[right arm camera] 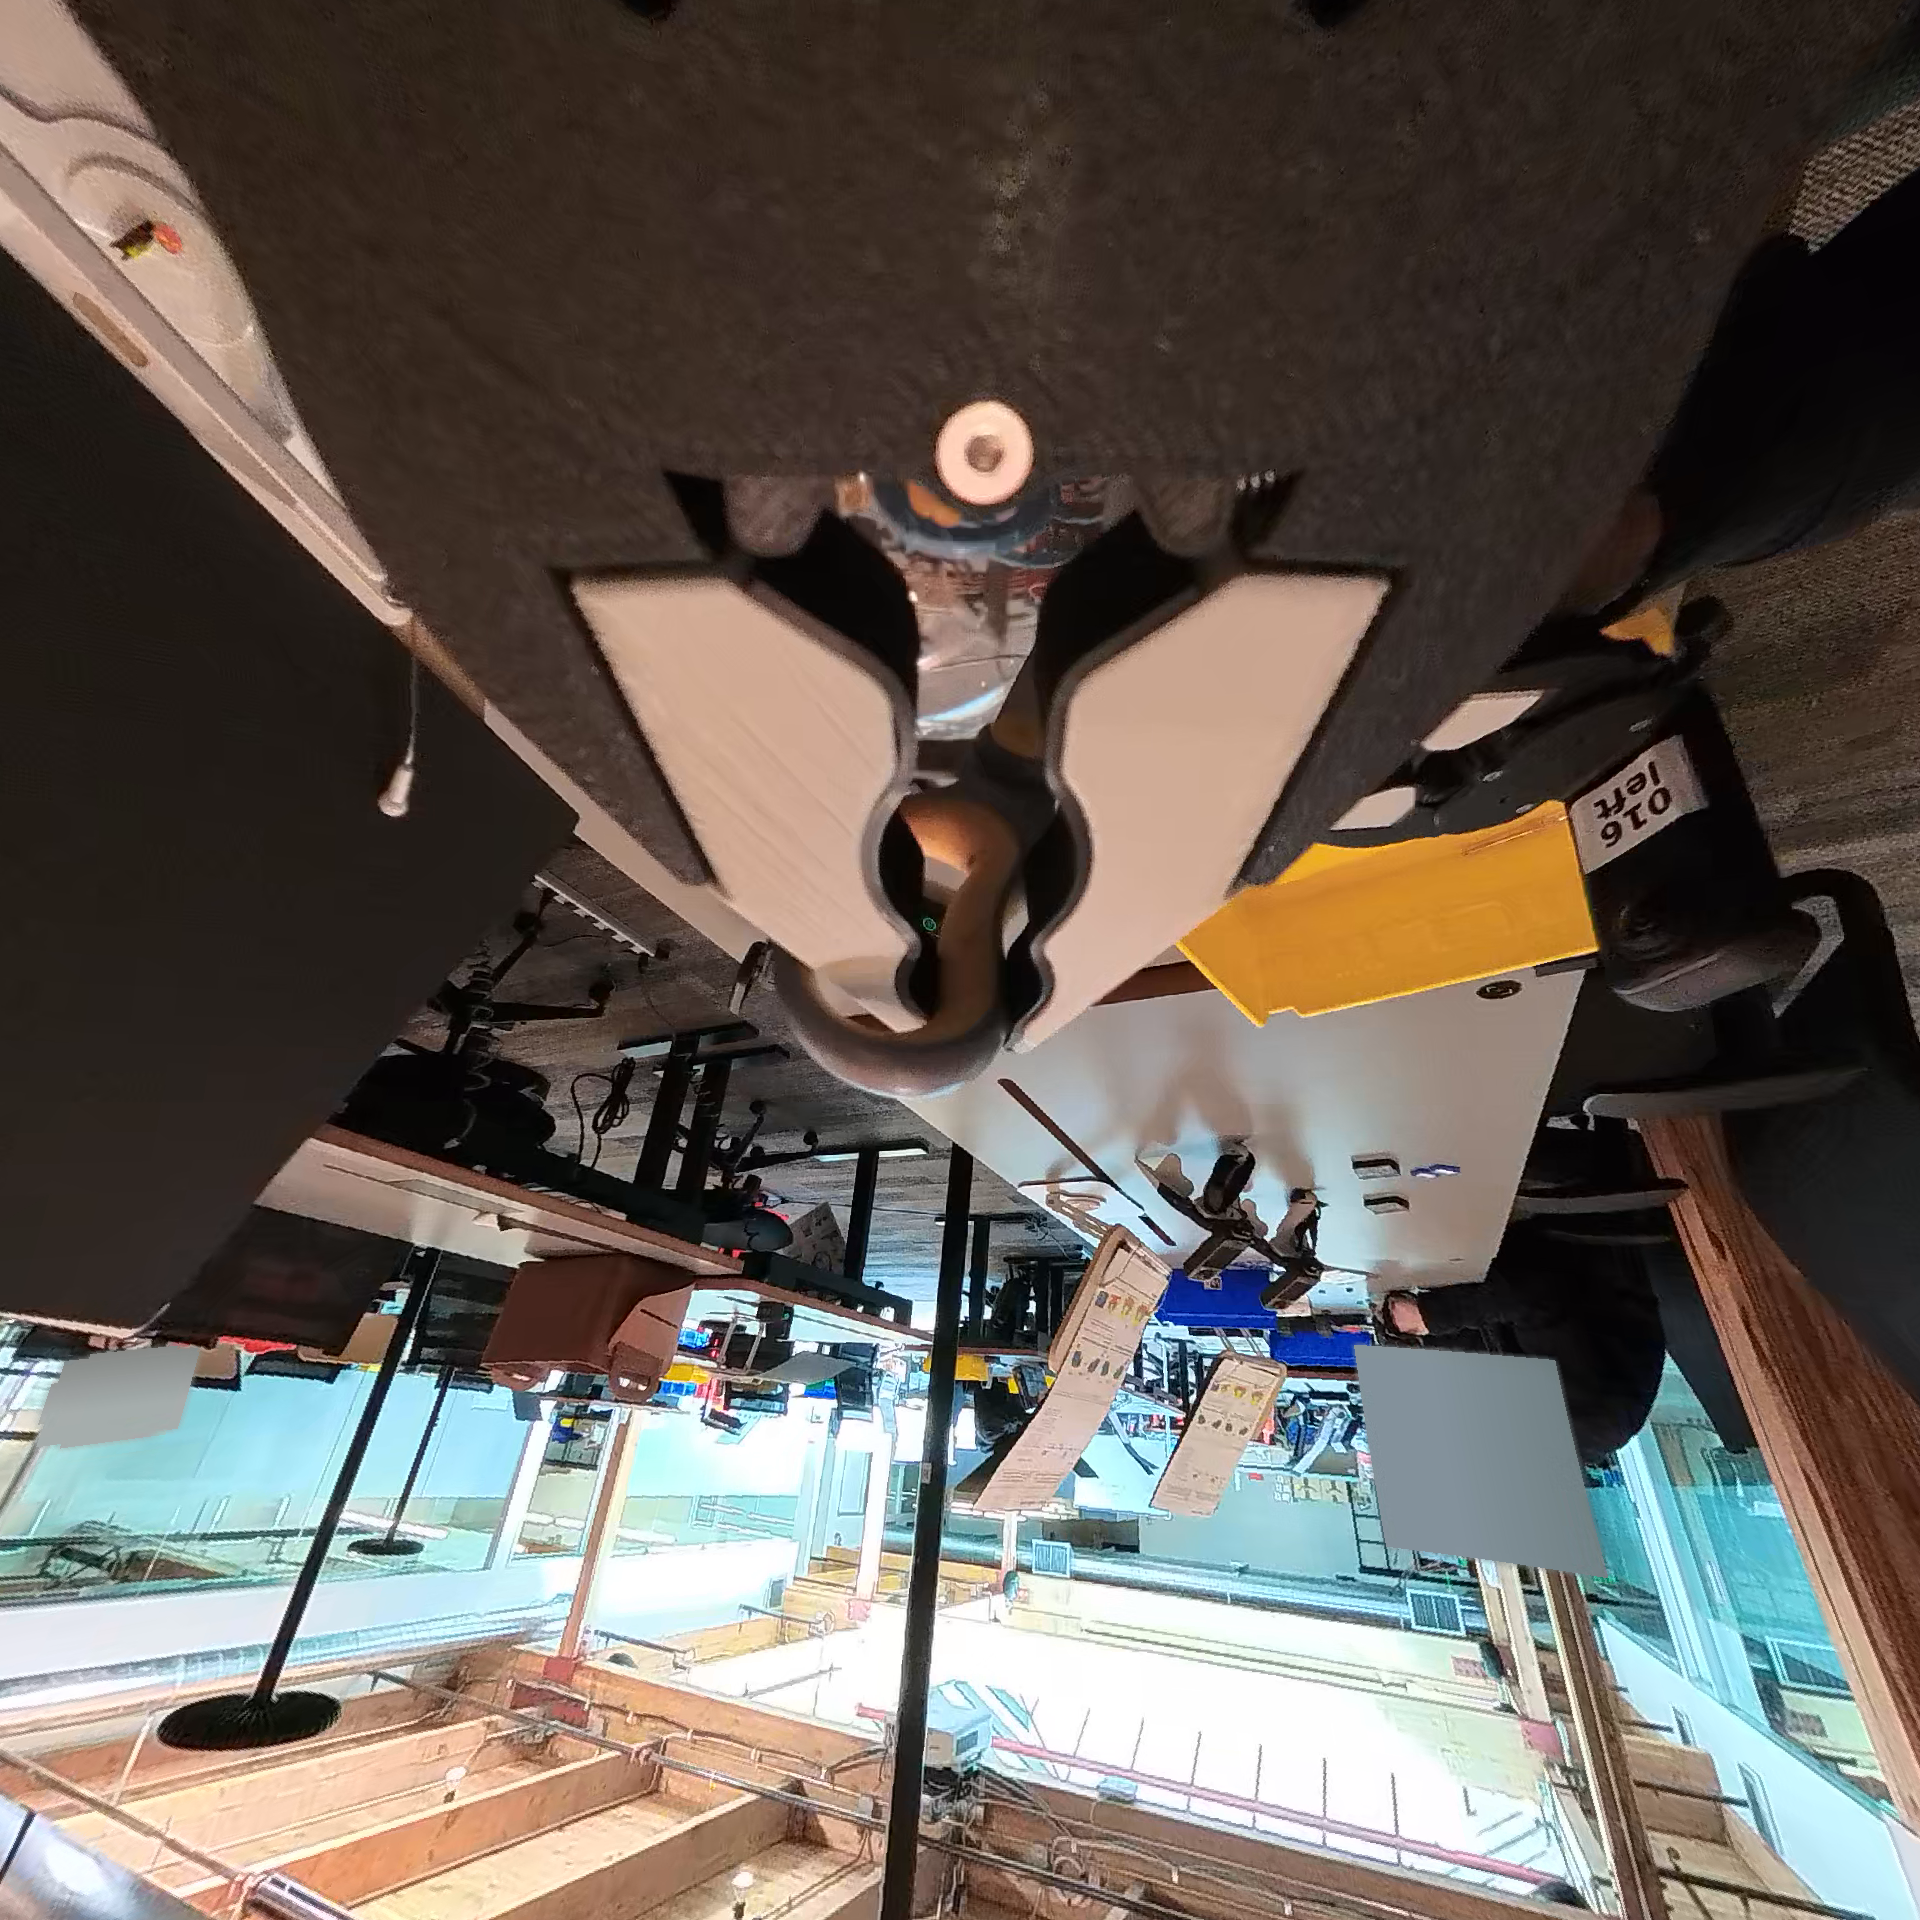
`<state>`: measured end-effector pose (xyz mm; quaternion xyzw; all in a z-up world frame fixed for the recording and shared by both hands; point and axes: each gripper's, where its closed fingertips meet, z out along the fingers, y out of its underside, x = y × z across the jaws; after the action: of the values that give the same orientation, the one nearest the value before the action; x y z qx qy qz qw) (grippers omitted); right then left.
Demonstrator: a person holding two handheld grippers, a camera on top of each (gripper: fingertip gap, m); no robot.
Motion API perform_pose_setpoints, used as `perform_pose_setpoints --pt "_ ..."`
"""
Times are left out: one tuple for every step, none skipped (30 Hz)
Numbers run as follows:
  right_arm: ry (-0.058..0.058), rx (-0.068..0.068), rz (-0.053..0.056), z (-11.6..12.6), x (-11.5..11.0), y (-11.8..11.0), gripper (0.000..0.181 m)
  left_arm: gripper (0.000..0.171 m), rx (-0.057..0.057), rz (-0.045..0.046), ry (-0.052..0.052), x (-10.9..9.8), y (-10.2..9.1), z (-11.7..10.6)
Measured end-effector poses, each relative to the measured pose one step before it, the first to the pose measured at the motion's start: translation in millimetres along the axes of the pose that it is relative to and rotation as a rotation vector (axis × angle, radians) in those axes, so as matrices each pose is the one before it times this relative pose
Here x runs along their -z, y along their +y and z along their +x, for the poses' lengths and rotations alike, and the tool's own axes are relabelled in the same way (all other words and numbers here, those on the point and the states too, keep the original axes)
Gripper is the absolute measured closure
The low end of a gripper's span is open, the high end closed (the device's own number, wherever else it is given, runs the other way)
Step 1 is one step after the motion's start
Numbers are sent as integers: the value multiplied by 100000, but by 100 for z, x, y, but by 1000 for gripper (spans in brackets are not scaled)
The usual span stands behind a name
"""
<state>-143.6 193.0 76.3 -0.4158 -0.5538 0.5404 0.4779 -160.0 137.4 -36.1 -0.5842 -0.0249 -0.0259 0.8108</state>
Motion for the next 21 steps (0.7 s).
perform_pose_setpoints --pt "-26 301 1 -7 -103 72 170 154 -224 -190 -189 75 169 -264" --pt "143 150 35 189 80 -25 170 152 -510 -887 -98 46 350 -346" --pt "198 -190 365 77 0 3 170 143 -380 -2679 277 -22 610 -302" --pt "183 -234 574 94 22 -16 170 130 -399 -4439 674 -111 928 -282" --pt "251 -420 559 177 8 -27 170 122 -619 -5531 114 -109 1116 -221" --pt "327 -619 636 231 75 -38 170 120 -674 -5467 -1067 -81 1136 -279" --pt "426 -651 787 229 32 -51 170 120 -1411 -4038 -1634 -86 941 -305" --pt "255 -624 822 184 132 14 170 120 -1994 -2164 -2305 -25 659 -301" --pt "277 -673 731 228 82 -19 170 120 -2382 -948 -2376 43 412 -232" --pt "269 -1060 683 288 110 -33 170 120 -2550 -597 -2036 19 297 -159" --pt "147 -1113 247 279 76 80 170 120 -2711 481 -24 14 137 123" --pt "-138 -1061 -401 188 33 203 170 120 -1500 -397 -1157 -52 107 -86" --pt "122 -1102 -266 265 21 283 170 120 -679 -941 -1344 -127 157 -184" --pt "212 -667 -55 177 -40 254 170 120 227 171 -1404 -34 -72 -192" --pt "178 -551 -184 191 -32 250 170 119 644 -449 -909 -5 -37 -187" --pt "136 -688 -81 201 -7 212 170 120 632 -328 800 26 -47 48" --pt "9 -620 22 233 -90 171 170 119 824 891 935 147 -204 25" --pt "-81 -605 134 181 15 135 170 119 1219 2095 -483 204 -459 -217" --pt "-210 -767 179 136 -12 109 170 119 1308 2703 -809 265 -556 -381" --pt "-409 -719 218 144 -20 92 170 119 1273 2691 -1116 214 -646 -475" --pt "-651 -760 399 133 8 100 170 120 1031 2544 -1532 140 -670 -613"
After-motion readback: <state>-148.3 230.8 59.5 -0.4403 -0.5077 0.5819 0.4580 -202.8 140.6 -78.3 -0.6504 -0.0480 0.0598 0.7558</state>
